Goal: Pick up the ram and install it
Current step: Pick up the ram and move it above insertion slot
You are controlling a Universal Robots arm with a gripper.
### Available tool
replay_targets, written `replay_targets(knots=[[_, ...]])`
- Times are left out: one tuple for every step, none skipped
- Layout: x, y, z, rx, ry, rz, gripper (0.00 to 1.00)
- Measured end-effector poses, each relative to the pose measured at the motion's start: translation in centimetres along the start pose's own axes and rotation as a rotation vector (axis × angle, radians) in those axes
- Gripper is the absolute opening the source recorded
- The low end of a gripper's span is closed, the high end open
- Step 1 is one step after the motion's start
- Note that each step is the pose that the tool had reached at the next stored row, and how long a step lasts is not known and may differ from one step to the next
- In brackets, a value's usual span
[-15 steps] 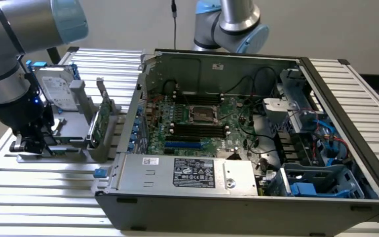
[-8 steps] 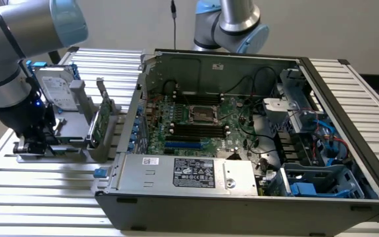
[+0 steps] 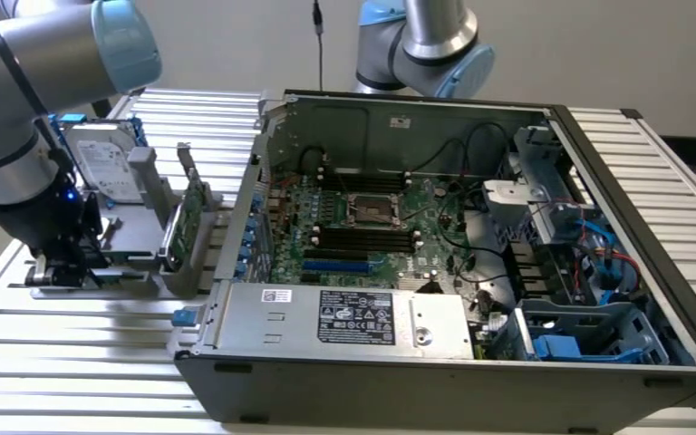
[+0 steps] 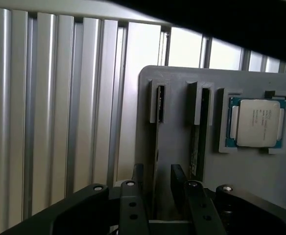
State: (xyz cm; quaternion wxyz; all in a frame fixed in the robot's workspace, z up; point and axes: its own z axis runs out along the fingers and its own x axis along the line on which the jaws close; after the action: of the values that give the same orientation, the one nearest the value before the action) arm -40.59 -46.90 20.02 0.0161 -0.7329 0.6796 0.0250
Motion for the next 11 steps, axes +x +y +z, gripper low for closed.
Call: replay_targets(knots=[[0.0,0.02,0.04,-0.0006,-0.0018,0.0,0.36],[0.01,0.04,0.08,-0.0007,-0.0033,0.0,0.36],[0.01,0.08,0.11,-0.0007,-0.0047,0.0,0.36],[0.02,0.11,0.15,-0.0005,-0.0062,0.0,0.36],[0.02,0.15,0.18,-0.0005,-0.0074,0.0,0.36],[0.01,0.19,0.2,-0.0005,-0.0087,0.0,0.36],[0.01,0.23,0.22,-0.0005,-0.0099,0.0,0.36],[0.01,0.26,0.23,-0.0008,-0.0109,0.0,0.36],[0.01,0.28,0.24,-0.001,-0.0119,0.0,0.36],[0.0,0.32,0.26,-0.0014,-0.0131,0.001,0.36],[0.0,0.35,0.29,-0.0017,-0.0139,0.001,0.36]])
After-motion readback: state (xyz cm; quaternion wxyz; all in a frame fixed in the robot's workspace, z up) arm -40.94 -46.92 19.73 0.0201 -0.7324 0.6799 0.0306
